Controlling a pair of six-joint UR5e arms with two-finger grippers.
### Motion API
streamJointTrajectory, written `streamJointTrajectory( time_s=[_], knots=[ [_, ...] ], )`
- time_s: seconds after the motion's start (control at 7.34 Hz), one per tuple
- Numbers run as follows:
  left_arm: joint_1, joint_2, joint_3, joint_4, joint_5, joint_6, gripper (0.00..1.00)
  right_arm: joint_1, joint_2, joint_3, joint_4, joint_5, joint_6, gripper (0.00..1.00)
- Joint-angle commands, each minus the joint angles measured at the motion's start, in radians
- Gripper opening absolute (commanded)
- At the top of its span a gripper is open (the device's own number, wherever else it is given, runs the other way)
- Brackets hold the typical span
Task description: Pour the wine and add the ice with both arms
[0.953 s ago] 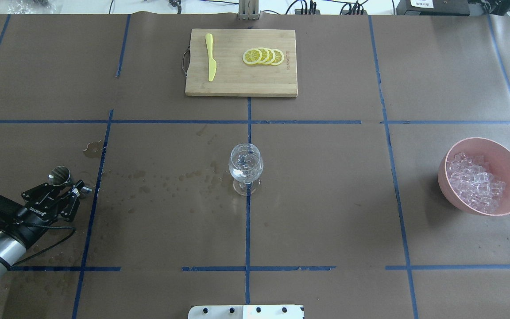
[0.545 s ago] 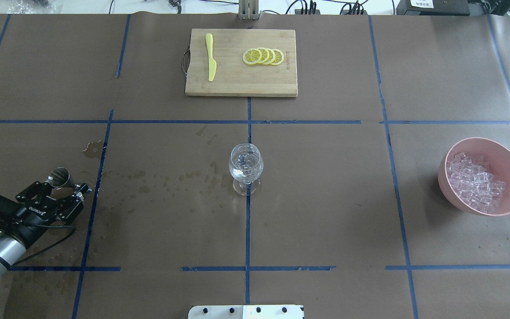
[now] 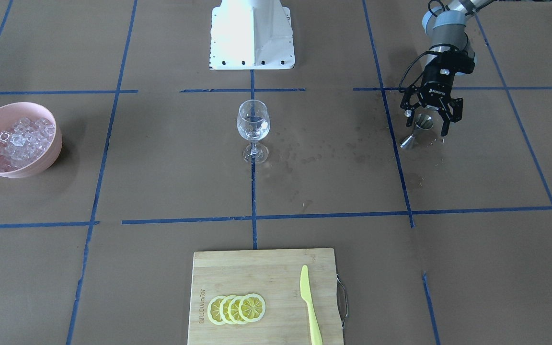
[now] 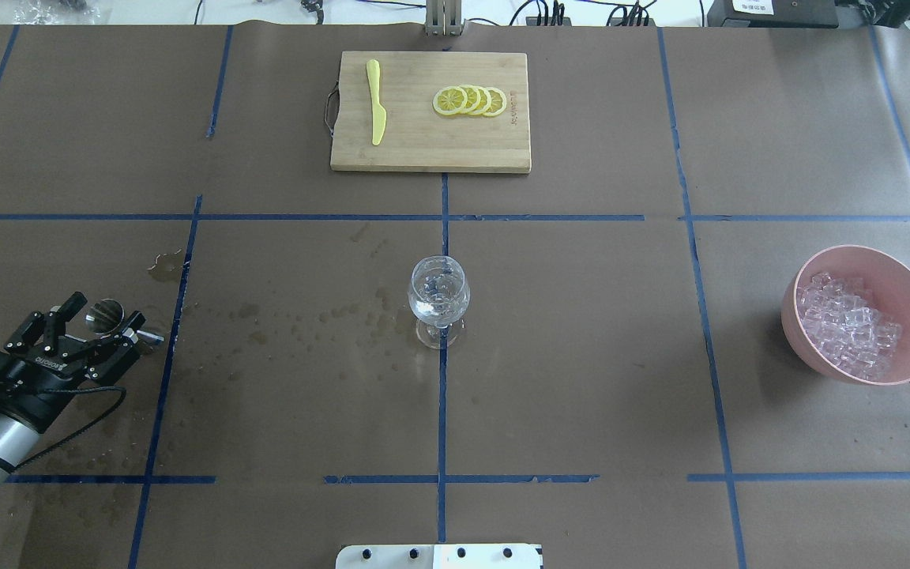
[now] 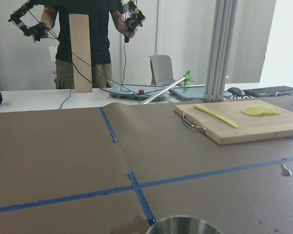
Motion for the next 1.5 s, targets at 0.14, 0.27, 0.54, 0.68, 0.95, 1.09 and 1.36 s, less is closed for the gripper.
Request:
streamJointTrajectory(
  time_s=[0.14,0.27,0.54,0.68,0.95,1.09,1.36],
  knots=[
    [-0.003,0.002,-0.083,-0.156,0.054,0.215,1.00,0.000,0.000,-0.002,0.000,0.000,0.001,1.00],
    [-0.010,0.011,-0.120,-0.210,0.039,0.318,1.00,0.001,0.000,0.000,0.000,0.000,0.001,1.00],
    [-0.210,0.028,-0.120,-0.190,-0.188,0.331,1.00,0.000,0.002,-0.005,0.000,-0.002,-0.001,1.00],
    [-0.395,0.028,-0.120,-0.104,-0.378,0.334,1.00,0.000,0.002,-0.003,0.000,0.000,0.001,1.00],
    [-0.750,-0.027,-0.142,0.178,-0.778,0.386,1.00,0.000,0.003,-0.006,0.000,0.000,0.001,1.00],
    [-0.943,-0.103,-0.151,0.397,-1.005,0.446,1.00,0.000,0.003,-0.006,0.000,0.000,0.001,1.00],
    [-1.189,-0.179,-0.151,0.748,-1.262,0.591,1.00,0.000,0.003,-0.006,0.000,-0.002,-0.001,1.00]
  ],
)
